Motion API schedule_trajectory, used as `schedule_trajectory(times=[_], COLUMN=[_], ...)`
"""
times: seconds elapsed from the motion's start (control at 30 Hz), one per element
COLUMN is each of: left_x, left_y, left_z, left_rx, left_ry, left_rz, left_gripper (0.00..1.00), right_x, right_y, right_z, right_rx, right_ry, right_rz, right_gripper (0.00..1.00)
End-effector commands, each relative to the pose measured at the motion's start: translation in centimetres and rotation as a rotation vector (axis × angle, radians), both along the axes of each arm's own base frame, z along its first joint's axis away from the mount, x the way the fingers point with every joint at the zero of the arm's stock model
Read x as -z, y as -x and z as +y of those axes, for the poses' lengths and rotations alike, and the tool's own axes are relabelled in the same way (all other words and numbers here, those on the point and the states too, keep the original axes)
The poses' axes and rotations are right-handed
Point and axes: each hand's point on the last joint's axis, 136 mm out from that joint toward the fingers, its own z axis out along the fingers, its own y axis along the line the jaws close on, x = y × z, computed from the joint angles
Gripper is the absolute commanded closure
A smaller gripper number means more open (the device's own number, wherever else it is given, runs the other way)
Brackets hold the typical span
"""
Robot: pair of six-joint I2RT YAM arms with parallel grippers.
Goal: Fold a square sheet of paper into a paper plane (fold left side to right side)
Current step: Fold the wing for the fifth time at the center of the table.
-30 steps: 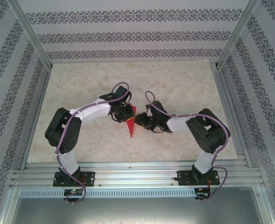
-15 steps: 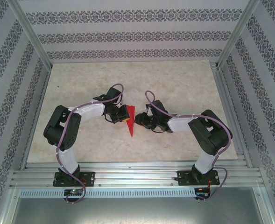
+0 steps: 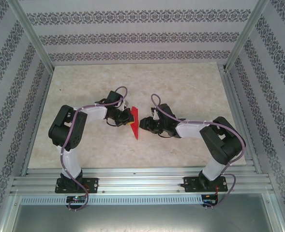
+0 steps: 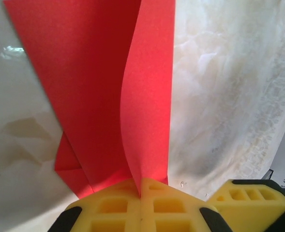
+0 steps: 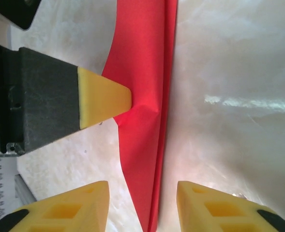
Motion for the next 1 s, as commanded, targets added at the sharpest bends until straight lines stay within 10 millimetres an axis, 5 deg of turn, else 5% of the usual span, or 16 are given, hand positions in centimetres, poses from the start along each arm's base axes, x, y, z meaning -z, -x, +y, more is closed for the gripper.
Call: schedule_trajectory(times=[0.0, 0.33, 0.97], left_x=[-0.3, -0.5, -0.4], left_y=[-0.7, -0.9, -0.9], left_z=[-0.2, -0.4, -0.3], left_rx=[0.016, 0.014, 0.009], left_ry=[0.034, 0.044, 0.041], left_rz=[-0.044, -0.047, -0.039], left_gripper=[0.97, 0.97, 0.97], right_x=[-0.6, -0.3, 1.3], right_y=[0.9, 2.0, 2.4], right_z=[-0.2, 0.2, 2.4], right_rx=[-0.046, -0.179, -0.221], right_ry=[0.148, 0.585, 0.571], right_rz=[-0.085, -0.213, -0.167], right_gripper=[0.57, 0.57, 0.64])
